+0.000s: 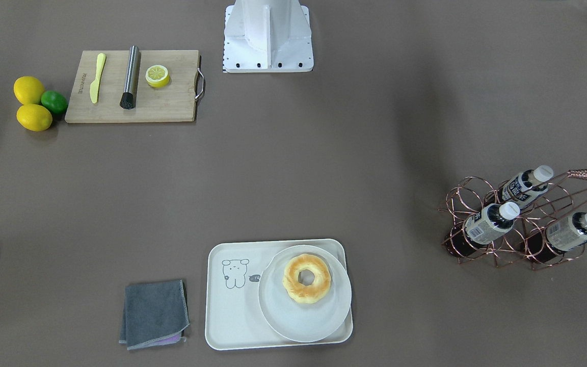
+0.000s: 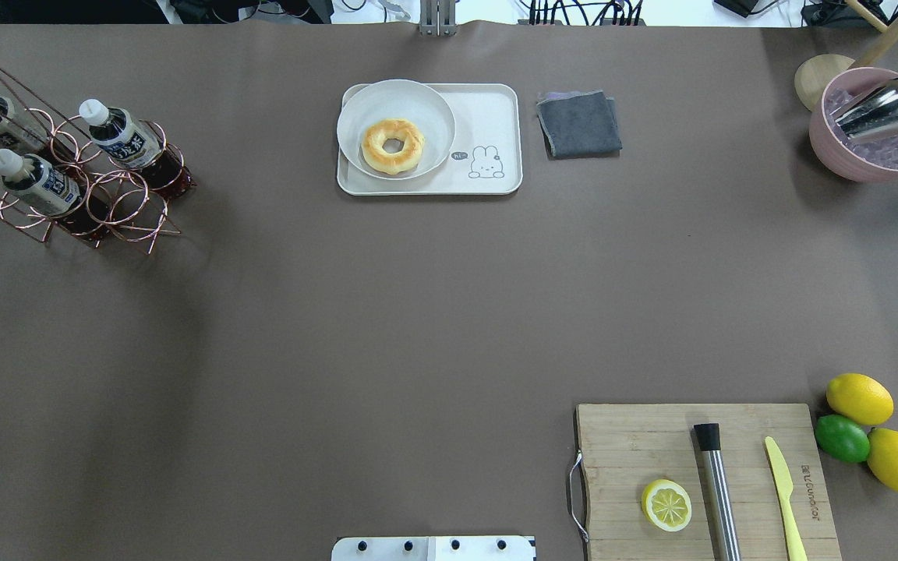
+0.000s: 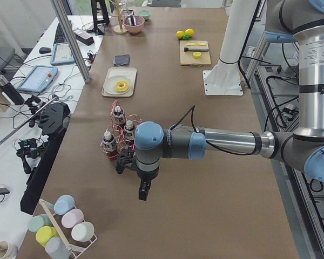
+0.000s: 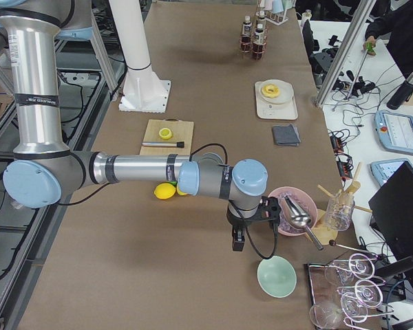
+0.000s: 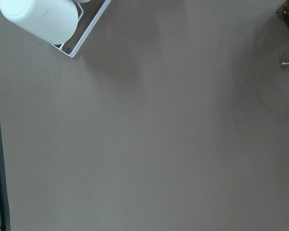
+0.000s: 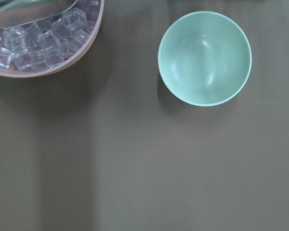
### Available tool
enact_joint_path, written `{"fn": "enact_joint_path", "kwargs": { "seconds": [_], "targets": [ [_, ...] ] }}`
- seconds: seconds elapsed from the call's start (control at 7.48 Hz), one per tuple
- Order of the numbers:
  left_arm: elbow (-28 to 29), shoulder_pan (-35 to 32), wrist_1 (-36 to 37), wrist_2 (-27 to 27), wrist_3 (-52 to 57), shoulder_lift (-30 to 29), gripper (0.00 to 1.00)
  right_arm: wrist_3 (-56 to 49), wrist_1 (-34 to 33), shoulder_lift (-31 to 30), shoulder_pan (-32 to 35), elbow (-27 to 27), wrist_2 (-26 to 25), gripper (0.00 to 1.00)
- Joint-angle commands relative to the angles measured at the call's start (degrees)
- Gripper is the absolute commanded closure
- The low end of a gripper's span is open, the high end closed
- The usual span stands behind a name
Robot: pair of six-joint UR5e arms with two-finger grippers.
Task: Place tea on tray
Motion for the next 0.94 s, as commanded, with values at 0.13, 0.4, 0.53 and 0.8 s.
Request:
{"fn": "enact_joint_path", "kwargs": {
  "seconds": [0.13, 0.4, 0.53, 0.8],
  "targets": [
    [-0.3, 0.1, -0.3, -0.3, 0.1, 0.0, 0.03, 0.4, 0.0, 0.2, -0.1, 0.3, 0.0, 0.00],
    [-0.5, 0.1, -0.3, -0.3, 0.1, -0.4, 0.03, 0.4, 0.0, 0.2, -0.2, 0.3, 0.1, 0.00],
    [-0.3, 0.1, -0.3, -0.3, 0.1, -0.6, 0.03, 0.4, 0.0, 0.2, -0.3, 0.3, 0.1, 0.00],
    [0.1, 0.1, -2.3, -0.2, 0.2, -0.6, 0.03, 0.4, 0.0, 0.3, -0.4, 0.2, 0.0, 0.00]
  ]
}}
